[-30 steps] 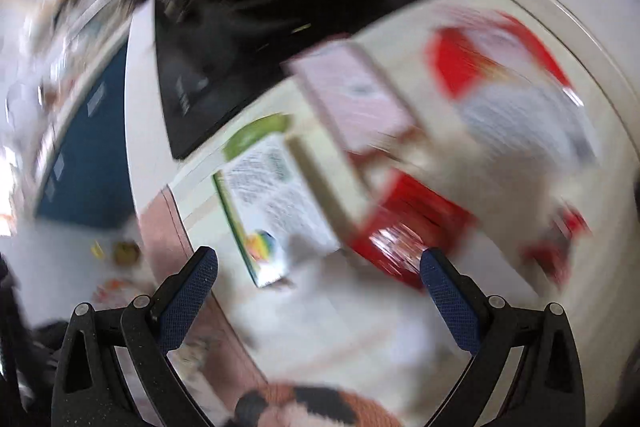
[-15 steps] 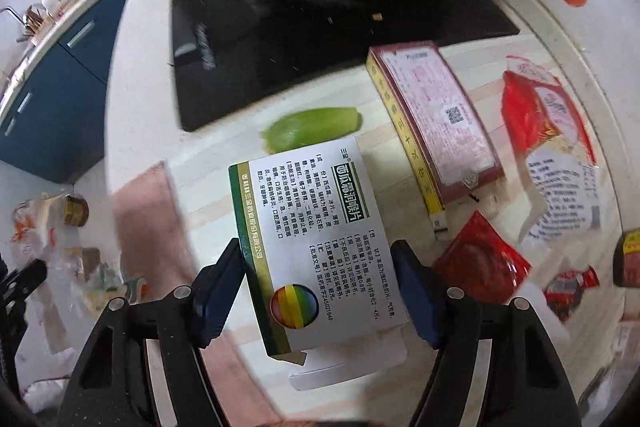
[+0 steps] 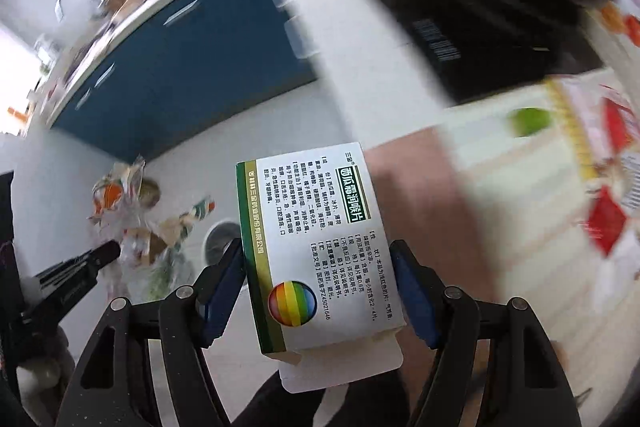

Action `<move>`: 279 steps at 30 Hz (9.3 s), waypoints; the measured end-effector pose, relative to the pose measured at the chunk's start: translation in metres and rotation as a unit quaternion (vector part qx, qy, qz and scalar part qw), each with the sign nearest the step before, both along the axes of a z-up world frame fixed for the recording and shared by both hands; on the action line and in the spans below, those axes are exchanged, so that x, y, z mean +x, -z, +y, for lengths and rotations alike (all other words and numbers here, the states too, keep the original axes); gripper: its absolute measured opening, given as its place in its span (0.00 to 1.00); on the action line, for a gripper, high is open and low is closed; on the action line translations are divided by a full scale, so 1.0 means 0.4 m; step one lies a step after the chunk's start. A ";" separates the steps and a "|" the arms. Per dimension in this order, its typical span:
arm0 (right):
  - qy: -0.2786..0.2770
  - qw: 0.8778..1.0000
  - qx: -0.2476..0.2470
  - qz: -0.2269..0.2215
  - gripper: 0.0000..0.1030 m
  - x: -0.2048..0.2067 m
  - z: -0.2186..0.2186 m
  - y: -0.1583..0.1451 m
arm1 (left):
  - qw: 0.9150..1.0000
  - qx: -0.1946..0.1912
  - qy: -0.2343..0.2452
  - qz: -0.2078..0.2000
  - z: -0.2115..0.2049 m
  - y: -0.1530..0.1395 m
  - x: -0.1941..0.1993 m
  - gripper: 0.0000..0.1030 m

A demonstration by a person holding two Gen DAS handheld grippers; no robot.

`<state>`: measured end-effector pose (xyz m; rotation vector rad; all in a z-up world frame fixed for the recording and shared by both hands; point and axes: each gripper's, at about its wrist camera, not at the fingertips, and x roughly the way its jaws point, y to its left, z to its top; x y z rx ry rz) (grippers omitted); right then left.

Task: Collect trash
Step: 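Carry both items over the bin and open both tools to drop them, then move both tools back up to the counter, then grasp the red snack wrapper with the left tool while the right tool grasps the white tissue, then carry both items to the bin and open both tools to drop them, then raise both empty tools away from the bin toward the counter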

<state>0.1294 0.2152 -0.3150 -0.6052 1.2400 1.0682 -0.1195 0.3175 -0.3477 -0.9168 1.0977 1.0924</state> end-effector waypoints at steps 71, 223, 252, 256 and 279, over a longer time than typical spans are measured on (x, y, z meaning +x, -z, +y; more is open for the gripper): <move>-0.220 0.974 -0.015 -0.050 1.00 -0.670 0.072 -0.016 | 0.985 0.022 -0.167 0.020 -0.186 -0.071 -0.508 1.00; -0.141 0.979 -0.133 0.055 0.58 -0.636 0.460 1.426 | 0.971 -0.151 -0.183 0.015 0.207 1.197 -0.536 0.88; -0.208 0.974 -0.020 -0.085 1.00 -0.660 0.089 0.151 | 0.988 0.019 -0.152 0.009 -0.151 0.073 -0.512 1.00; -0.213 0.973 0.008 -0.092 1.00 -0.658 0.021 -0.006 | 0.989 0.038 -0.141 0.003 -0.208 -0.041 -0.503 1.00; -0.049 0.984 0.171 0.016 1.00 -0.336 -0.218 -0.398 | 0.980 0.184 -0.080 0.019 -0.317 -0.374 -0.241 1.00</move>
